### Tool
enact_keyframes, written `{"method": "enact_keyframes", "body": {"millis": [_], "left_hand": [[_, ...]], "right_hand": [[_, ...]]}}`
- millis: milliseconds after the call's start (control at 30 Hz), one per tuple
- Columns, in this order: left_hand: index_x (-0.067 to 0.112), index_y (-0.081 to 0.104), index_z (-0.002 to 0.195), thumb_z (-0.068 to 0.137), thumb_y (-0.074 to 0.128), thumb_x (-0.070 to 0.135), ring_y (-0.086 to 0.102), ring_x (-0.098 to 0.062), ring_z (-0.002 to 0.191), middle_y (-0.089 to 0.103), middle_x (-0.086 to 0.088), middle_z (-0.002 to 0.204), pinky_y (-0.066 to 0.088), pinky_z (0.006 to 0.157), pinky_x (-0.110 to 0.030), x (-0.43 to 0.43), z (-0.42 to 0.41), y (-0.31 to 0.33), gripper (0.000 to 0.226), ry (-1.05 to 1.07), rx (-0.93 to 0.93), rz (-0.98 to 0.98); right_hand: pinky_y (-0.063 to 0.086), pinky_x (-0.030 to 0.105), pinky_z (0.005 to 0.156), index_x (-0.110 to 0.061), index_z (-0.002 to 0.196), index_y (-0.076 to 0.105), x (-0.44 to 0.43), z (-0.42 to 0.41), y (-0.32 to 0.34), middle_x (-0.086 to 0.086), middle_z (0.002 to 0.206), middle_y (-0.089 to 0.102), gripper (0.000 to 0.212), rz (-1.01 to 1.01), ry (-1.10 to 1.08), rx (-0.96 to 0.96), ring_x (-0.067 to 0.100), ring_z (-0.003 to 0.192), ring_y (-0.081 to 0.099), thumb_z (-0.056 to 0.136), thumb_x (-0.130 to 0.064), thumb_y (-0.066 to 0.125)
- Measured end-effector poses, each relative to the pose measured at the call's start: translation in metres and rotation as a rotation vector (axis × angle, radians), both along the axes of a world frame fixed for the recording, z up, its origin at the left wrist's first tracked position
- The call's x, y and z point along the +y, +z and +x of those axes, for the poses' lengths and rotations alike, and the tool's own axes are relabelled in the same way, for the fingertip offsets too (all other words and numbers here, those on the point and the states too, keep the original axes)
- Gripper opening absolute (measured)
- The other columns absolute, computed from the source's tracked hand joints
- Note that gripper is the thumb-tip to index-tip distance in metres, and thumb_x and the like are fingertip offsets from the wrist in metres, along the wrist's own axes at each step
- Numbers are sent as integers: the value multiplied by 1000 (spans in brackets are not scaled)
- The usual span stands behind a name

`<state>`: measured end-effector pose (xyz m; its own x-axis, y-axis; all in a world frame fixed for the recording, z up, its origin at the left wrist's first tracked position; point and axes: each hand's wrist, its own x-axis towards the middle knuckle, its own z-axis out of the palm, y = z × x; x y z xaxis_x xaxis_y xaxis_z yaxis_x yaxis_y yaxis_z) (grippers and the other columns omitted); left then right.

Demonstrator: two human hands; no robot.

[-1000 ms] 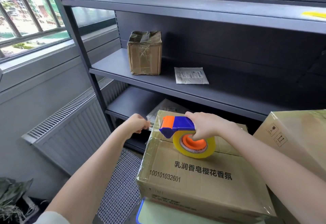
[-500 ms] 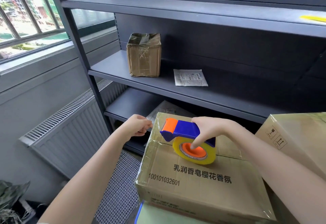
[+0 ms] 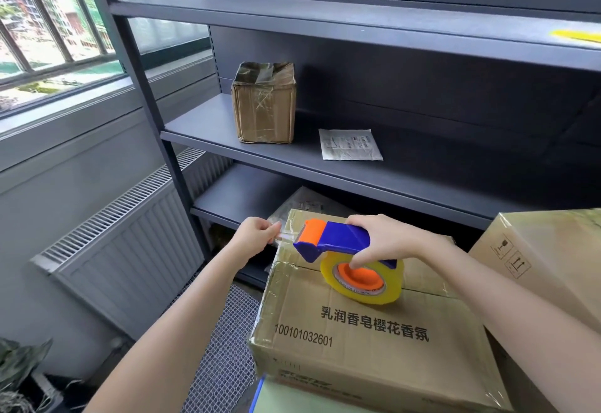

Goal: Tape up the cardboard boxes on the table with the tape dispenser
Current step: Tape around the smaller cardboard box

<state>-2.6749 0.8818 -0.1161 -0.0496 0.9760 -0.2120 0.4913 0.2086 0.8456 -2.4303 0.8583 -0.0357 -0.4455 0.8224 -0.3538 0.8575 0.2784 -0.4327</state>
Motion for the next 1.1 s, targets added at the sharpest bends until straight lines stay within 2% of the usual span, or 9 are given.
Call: {"method": "enact_keyframes", "body": {"millis": [167, 300, 400, 467, 600, 767, 900, 1000, 1100], "left_hand": [[10, 53, 53, 93, 56, 31, 32, -17, 50, 38, -4, 54, 26, 50, -26, 5, -12, -1, 45, 48, 112, 19], [2, 66, 71, 94, 54, 32, 41, -20, 55, 44, -3, 51, 29, 51, -29, 6, -67, 1, 40, 187, 306, 29], [12, 60, 60, 94, 53, 32, 41, -19, 55, 45, -1, 51, 30, 53, -28, 1, -79, -12, 41, 156, 243, 11], [15, 60, 59, 95, 53, 30, 41, -18, 56, 47, 0, 52, 31, 55, -28, -2, -71, -26, 39, 174, 197, 19], [12, 64, 64, 94, 54, 33, 43, -19, 61, 51, -2, 57, 32, 59, -28, -5, -63, -46, 39, 202, 109, 3], [8, 62, 70, 92, 56, 37, 37, -15, 55, 41, 1, 56, 28, 54, -27, -4, -46, -55, 37, 160, 86, -66], [3, 63, 77, 91, 58, 35, 40, -16, 55, 47, -1, 57, 30, 54, -29, -4, -40, -71, 36, 184, 95, -81], [7, 62, 71, 93, 55, 35, 38, -16, 52, 45, -1, 56, 30, 54, -29, -6, -33, -80, 36, 161, 82, -112], [12, 51, 61, 95, 51, 33, 32, -14, 48, 37, 1, 52, 26, 49, -27, -9, -19, -83, 41, 141, 78, -164]], "right_hand": [[41, 20, 58, -25, 106, 46, 3, -11, 10, -8, 91, 53, 43, 67, 73, -65, 7, 76, 51, 75, -39, 73], [41, 25, 60, -23, 98, 49, 8, -1, 9, -7, 85, 55, 40, 58, 88, -116, 9, 74, 52, 72, -41, 74], [46, 30, 69, -26, 100, 52, 14, 14, 5, -3, 91, 60, 42, 67, 112, -204, 15, 83, 55, 70, -43, 75], [46, 29, 69, -27, 101, 52, 15, 19, 3, -3, 93, 60, 42, 59, 100, -199, 14, 83, 55, 69, -42, 76], [47, 28, 69, -26, 105, 51, 16, 24, 3, -3, 96, 60, 44, 38, 92, -208, 13, 85, 56, 70, -41, 75], [50, 30, 73, -27, 108, 50, 15, 31, 1, -4, 100, 58, 47, 35, 83, -228, 14, 90, 56, 70, -41, 75], [46, 23, 66, -28, 106, 47, 13, 35, 0, -7, 98, 57, 46, 29, 81, -217, 11, 85, 55, 72, -41, 75], [46, 23, 67, -27, 109, 47, 13, 35, 0, -6, 100, 57, 47, 34, 84, -214, 10, 85, 54, 73, -41, 75], [45, 23, 67, -27, 110, 46, 13, 35, -1, -6, 103, 56, 49, 33, 85, -211, 11, 90, 53, 73, -41, 75]]}}
